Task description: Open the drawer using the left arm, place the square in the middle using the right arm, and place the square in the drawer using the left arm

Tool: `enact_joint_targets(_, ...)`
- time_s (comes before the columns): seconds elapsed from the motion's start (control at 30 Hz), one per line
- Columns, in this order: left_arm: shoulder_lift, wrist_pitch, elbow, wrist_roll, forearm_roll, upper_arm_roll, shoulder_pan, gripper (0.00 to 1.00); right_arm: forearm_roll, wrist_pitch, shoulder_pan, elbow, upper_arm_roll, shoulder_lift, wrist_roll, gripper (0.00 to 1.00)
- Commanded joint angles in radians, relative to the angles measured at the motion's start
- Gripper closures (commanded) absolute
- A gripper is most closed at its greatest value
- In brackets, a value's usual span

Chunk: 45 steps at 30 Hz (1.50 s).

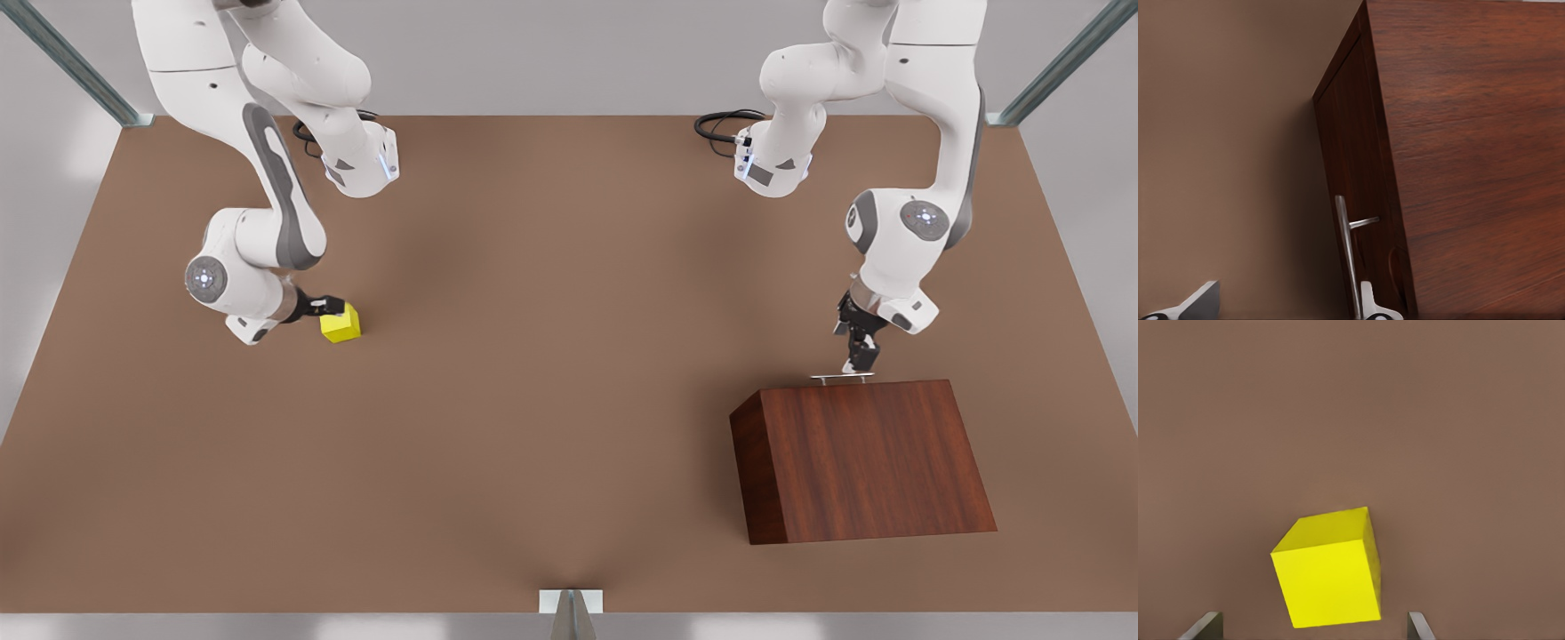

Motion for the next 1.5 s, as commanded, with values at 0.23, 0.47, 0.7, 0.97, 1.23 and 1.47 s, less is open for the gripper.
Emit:
enact_joint_targets(0.23,0.035,0.006,0.011,0.003,0.003,0.004,0.006,0.00,-0.041,0.053,0.005,-0.012,0.005,0.055,-0.010,0.00)
enact_joint_targets(0.47,0.046,0.005,0.020,0.003,0.013,0.032,0.006,0.00,-0.044,0.107,0.020,-0.042,0.010,0.078,-0.010,0.00)
enact_joint_targets(0.7,0.046,-0.006,0.020,0.003,0.015,0.032,0.006,0.00,-0.049,0.137,0.036,-0.060,0.008,0.091,-0.010,0.00)
enact_joint_targets(0.97,0.044,-0.041,0.017,0.002,0.013,0.030,-0.005,0.00,-0.086,0.208,0.033,-0.057,0.002,0.154,-0.010,0.00)
enact_joint_targets(1.23,0.008,-0.140,0.017,-0.005,0.013,0.030,-0.017,0.00,-0.089,0.208,0.033,-0.057,0.002,0.157,-0.012,0.37)
enact_joint_targets(1.47,0.000,-0.183,0.015,-0.009,0.013,0.030,-0.016,0.00,-0.092,0.078,0.034,0.054,0.002,0.122,-0.012,0.36)
